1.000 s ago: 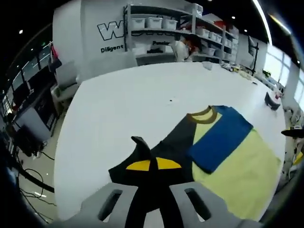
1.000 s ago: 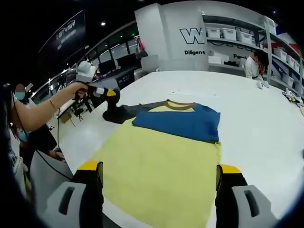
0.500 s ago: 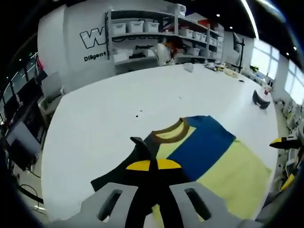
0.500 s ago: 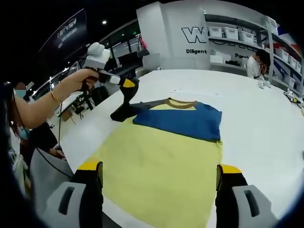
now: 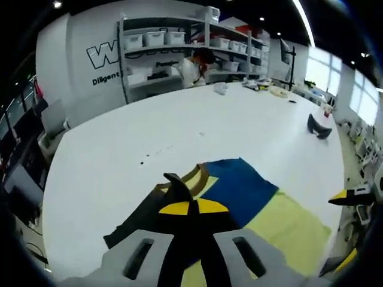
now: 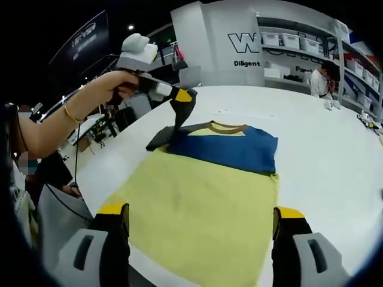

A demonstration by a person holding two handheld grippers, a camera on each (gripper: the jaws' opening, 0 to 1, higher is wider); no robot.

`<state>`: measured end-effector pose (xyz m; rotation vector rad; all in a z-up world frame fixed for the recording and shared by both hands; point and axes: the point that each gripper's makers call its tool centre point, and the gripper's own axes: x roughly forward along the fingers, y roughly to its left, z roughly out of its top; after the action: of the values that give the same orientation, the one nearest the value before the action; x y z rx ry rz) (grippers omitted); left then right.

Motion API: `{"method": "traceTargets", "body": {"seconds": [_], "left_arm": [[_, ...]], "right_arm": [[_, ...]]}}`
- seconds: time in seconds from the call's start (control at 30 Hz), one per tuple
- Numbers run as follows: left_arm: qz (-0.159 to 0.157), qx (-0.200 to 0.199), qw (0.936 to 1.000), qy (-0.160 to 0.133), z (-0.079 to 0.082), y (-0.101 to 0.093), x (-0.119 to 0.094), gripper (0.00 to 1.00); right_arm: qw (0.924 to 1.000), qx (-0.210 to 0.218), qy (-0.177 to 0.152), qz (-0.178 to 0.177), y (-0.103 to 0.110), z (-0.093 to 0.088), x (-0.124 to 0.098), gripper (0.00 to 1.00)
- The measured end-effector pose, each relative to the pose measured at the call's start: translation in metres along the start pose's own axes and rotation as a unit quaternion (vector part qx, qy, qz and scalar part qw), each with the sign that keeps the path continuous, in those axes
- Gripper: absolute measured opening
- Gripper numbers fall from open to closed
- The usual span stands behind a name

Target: Fold the garment on the visible template until the final outline fits inside the template.

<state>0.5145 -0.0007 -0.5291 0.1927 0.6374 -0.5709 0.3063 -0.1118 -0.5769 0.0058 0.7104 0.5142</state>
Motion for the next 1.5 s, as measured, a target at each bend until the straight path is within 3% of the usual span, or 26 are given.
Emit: {"method": "traceTargets", "body": {"seconds": [0.4, 0.6, 0.87, 1.5], "left_arm": [[-0.051, -0.005, 0.9986, -0.014, 0.027, -0.058, 0.027, 0.0], [-0.066, 0.004, 0.9975, -0.022, 0.033, -0.078, 0.038, 0.0], [-0.077, 0.018, 0.9965, 0.027, -0.002, -0.09, 0.069, 0.0], [-0.126, -0.017, 0.9913, 0.035, -0.027, -0.13, 0.123, 0.01]], "right_arm": [[1.0, 0.003, 0.004, 0.002, -0.003, -0.006, 0.002, 0.99], [1.0, 0.007, 0.006, 0.002, -0.005, -0.008, 0.003, 0.99], [0.9999, 0.008, 0.008, 0.001, -0.007, -0.009, 0.005, 0.99], [0.9997, 0.024, 0.006, -0.003, -0.014, -0.015, 0.008, 0.99]]}}
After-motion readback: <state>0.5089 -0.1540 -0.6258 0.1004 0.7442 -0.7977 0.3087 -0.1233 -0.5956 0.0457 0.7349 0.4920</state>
